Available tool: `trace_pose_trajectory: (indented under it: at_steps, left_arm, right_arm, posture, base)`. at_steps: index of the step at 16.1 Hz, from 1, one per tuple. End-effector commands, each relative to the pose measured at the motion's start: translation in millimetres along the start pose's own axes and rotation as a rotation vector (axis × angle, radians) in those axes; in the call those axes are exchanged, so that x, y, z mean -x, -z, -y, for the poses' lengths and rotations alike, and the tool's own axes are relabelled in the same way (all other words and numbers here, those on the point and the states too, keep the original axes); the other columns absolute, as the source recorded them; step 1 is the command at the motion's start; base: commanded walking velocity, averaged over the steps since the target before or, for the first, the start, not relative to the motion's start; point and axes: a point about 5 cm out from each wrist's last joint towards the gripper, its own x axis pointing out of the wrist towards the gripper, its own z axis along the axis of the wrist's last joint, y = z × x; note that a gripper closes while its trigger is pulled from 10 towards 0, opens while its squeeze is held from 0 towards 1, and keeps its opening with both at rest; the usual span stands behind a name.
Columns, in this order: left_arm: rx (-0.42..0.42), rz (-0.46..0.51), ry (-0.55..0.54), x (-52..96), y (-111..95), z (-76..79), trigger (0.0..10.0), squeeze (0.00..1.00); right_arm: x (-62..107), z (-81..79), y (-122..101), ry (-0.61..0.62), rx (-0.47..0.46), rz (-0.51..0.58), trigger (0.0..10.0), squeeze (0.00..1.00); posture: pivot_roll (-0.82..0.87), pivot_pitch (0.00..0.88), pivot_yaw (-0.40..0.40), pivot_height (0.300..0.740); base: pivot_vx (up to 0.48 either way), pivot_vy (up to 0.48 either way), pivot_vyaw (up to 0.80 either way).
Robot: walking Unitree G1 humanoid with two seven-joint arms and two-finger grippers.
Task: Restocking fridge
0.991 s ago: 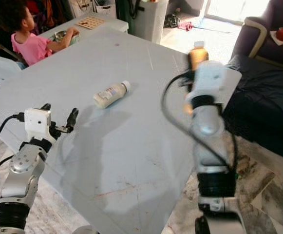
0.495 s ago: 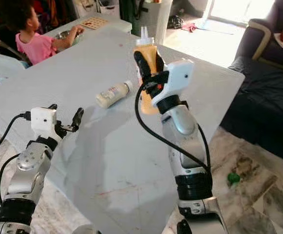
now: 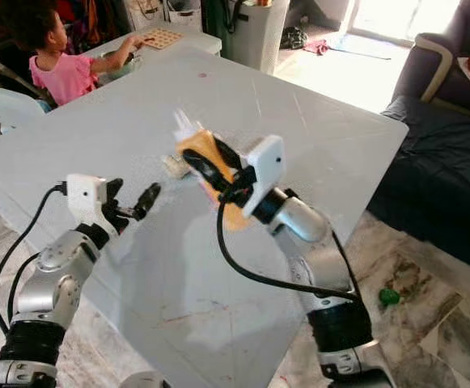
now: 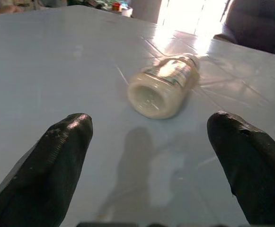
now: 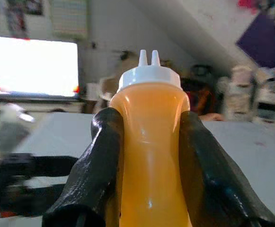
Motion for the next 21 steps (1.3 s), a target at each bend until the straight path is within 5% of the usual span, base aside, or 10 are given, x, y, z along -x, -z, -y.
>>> trace_pose_trajectory:
  at_steps: [1, 3, 5, 10, 13, 21]
  left_arm:
    - [0.000, 0.007, 0.008, 1.0, -1, 1.6, 10.0, 0.00]
    - [0.063, 0.011, 0.028, -1.2, -3, 5.3, 10.0, 0.00]
    - [0.142, 0.015, 0.081, -7.5, -11, 14.1, 10.0, 0.00]
    - [0.360, 0.107, 0.180, -17.6, -51, 21.5, 10.0, 0.00]
    - [0.242, 0.034, 0.128, -15.5, -35, 19.8, 10.0, 0.00]
    - [0.199, -0.051, 0.063, 2.9, -14, 3.3, 10.0, 0.00]
  right_arm:
    - [-2.5, 3.3, -11, 0.028, 0.033, 0.064, 10.0, 0.00]
    - [-7.8, -8.3, -13, -0.052, -0.025, 0.079, 10.0, 0.00]
    - [-11.5, -33.0, -8, -0.257, -0.163, 0.064, 10.0, 0.00]
    - [-14.6, -30.0, -8, -0.266, -0.117, 0.071, 10.0, 0.00]
    - [-18.0, -9.5, -13, -0.071, 0.034, 0.093, 10.0, 0.00]
    - [-3.3, 28.0, -8, 0.293, 0.128, 0.050, 10.0, 0.00]
  posture:
    - [0.04, 0.000, 0.012, 0.740]
    - [0.04, 0.000, 0.014, 0.740]
    - [0.04, 0.000, 0.015, 0.740]
    - [0.05, 0.000, 0.018, 0.740]
    - [0.05, 0.000, 0.020, 0.740]
    - [0.05, 0.000, 0.005, 0.740]
  base:
    - [0.000, 0.000, 0.00]
    - [0.000, 0.000, 0.00]
    - [0.000, 0.000, 0.00]
    - [0.000, 0.000, 0.00]
    - [0.000, 0.000, 0.00]
    - [0.000, 0.269, 0.00]
